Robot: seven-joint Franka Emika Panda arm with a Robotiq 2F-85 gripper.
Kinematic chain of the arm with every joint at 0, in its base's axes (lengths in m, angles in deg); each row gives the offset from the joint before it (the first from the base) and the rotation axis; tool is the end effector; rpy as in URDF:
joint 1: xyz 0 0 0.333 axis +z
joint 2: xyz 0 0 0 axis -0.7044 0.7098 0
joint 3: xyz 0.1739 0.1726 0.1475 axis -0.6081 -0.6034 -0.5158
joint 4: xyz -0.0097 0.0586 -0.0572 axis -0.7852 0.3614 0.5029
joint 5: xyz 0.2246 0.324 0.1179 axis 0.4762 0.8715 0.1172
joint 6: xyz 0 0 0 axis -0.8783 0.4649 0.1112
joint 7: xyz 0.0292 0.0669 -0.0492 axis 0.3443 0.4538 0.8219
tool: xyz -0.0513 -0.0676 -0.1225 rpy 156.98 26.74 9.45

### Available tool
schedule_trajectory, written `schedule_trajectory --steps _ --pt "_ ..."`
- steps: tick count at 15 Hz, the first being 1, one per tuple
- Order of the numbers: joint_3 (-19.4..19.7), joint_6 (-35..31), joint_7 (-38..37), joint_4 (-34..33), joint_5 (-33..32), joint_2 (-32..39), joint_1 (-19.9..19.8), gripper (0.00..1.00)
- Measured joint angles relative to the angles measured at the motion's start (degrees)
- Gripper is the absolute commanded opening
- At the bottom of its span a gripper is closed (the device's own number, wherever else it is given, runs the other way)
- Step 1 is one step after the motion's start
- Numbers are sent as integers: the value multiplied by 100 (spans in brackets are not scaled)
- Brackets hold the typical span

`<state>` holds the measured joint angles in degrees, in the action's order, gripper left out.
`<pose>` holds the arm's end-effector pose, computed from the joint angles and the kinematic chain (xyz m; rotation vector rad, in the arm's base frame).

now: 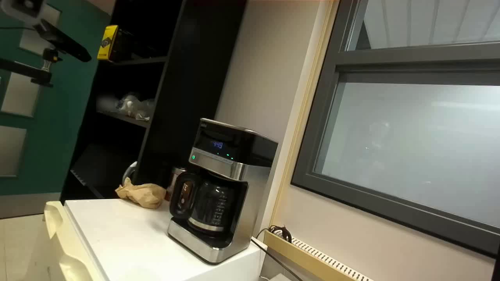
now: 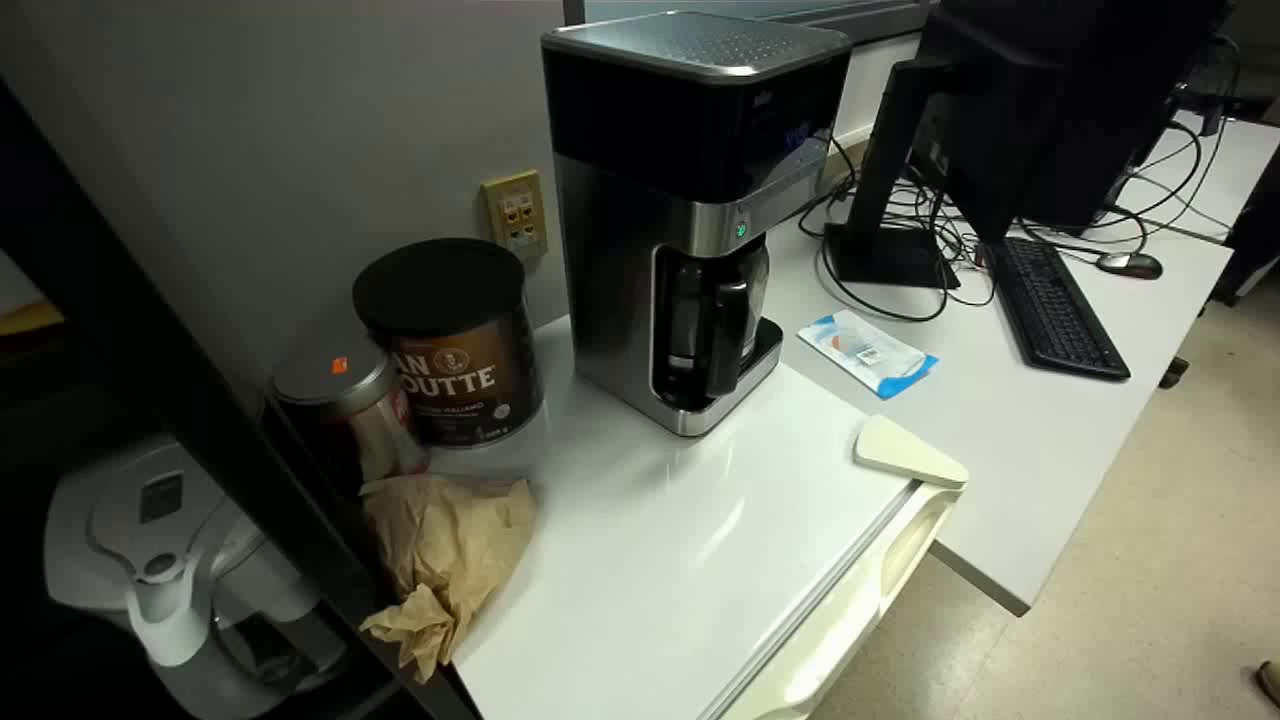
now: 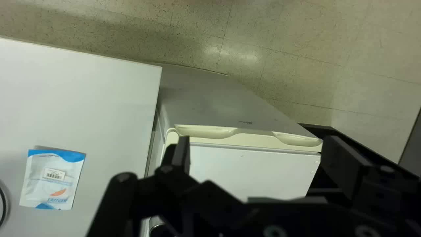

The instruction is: Press the button on the coffee machine

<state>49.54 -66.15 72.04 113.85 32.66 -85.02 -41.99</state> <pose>0.4269 -0.0595 0.3655 -2.8899 -0.2466 -0.0416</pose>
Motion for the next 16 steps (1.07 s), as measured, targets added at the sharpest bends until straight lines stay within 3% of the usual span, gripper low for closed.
schedule_trajectory --steps 16 --pt "-90 -219 0 -6 0 118 -56 100"
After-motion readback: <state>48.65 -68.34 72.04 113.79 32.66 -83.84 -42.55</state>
